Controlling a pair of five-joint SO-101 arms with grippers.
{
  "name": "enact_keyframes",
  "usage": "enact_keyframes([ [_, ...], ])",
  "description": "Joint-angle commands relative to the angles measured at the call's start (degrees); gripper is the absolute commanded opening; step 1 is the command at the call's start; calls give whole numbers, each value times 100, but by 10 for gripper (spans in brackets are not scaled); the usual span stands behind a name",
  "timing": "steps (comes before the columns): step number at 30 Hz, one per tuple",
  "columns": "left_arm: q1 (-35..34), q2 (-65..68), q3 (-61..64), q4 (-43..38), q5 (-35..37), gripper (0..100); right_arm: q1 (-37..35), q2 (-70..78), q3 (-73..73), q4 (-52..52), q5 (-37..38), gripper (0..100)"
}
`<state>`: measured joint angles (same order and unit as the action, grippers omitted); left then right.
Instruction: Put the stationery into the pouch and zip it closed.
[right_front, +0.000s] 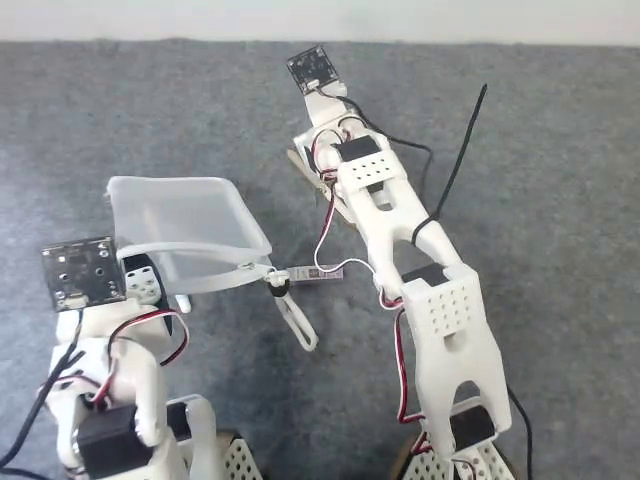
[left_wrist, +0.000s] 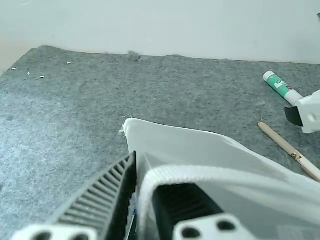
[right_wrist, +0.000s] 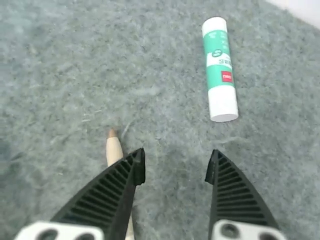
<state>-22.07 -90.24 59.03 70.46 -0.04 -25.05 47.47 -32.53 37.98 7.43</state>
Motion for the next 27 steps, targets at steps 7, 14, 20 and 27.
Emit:
enact_keyframes([
  [7,-360,26,-75,-167,70,9,84,-84,-334,-303,-79,191],
  [14,-369,26,-66,-167,70,9,119,189,-360,-673,-79,191],
  [20,-387,26,-66,-176,70,9,259,479,-360,-1341,-79,191],
  [27,-387,26,-66,-176,70,9,321,523,-360,-1420,-79,191],
])
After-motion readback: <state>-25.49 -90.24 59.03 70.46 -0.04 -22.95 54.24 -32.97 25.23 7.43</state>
